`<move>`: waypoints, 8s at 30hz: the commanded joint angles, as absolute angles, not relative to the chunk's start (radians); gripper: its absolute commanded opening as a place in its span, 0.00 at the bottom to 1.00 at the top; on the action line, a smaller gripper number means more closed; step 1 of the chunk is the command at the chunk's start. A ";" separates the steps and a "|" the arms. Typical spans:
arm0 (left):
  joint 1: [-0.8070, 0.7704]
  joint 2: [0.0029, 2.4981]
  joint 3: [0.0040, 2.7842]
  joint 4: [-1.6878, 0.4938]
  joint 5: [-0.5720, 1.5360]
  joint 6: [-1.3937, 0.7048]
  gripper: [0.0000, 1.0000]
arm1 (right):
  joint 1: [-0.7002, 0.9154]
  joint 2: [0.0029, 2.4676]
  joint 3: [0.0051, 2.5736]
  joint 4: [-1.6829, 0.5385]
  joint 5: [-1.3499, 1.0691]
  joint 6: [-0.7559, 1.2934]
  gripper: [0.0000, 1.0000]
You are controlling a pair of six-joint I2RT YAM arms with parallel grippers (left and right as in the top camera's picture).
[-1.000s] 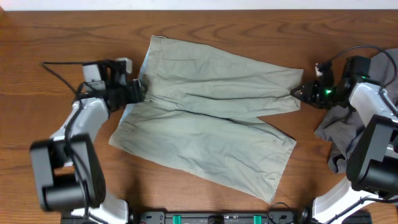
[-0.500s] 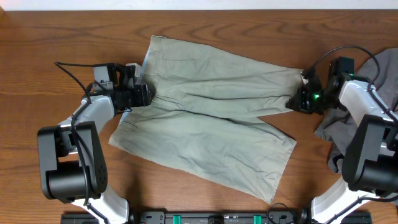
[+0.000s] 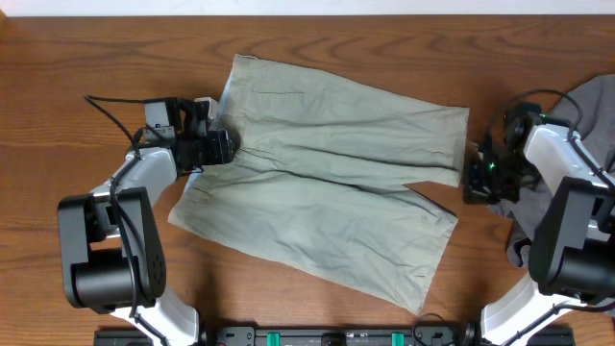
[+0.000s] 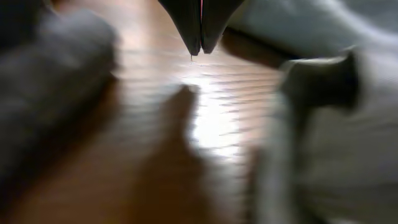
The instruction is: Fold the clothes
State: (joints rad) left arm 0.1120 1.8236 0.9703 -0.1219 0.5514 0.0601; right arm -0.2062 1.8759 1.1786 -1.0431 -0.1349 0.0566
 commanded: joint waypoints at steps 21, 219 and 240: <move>0.112 1.824 0.973 -0.110 0.565 0.077 0.54 | -0.316 1.866 1.182 -0.459 -0.506 0.307 0.40; 0.312 1.532 0.653 -0.589 0.098 -0.439 0.06 | 0.218 1.777 1.065 -1.175 -0.356 0.110 0.49; 0.312 1.532 0.653 -0.589 0.098 -0.437 0.06 | 0.269 1.776 0.858 -0.931 -0.268 0.315 0.22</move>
State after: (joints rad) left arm 0.3031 1.5078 0.6872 -0.5922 0.1432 -0.4450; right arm 0.2619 1.7603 0.8658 -1.0069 -0.2844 0.2943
